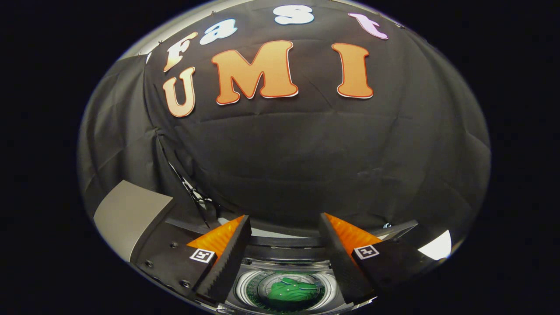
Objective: Put the clothes into the washing machine and then close the washing machine lid.
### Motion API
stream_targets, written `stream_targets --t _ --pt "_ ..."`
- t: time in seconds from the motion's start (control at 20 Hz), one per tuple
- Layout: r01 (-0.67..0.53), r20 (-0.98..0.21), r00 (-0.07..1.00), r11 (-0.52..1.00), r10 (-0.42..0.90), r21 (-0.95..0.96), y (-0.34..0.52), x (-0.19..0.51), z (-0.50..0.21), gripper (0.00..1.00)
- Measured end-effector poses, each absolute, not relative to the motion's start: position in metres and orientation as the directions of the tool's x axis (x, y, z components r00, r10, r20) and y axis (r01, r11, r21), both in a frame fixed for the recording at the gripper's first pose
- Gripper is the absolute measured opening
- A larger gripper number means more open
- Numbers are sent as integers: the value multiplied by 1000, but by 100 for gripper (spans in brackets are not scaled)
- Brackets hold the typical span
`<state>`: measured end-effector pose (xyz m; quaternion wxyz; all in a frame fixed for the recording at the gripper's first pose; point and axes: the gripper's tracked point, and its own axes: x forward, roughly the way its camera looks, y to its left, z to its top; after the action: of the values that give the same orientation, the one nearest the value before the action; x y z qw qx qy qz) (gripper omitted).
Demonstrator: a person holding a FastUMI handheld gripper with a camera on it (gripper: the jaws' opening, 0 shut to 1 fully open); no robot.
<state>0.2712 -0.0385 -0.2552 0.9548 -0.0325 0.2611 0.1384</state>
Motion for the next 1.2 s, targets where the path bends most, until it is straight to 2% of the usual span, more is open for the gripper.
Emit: stream_targets --t 0.85,1.2 --pt "-269 -551 800 963 240 30 -52 184 -276 99" --pt "-231 -671 715 972 196 37 -70 127 -334 100"
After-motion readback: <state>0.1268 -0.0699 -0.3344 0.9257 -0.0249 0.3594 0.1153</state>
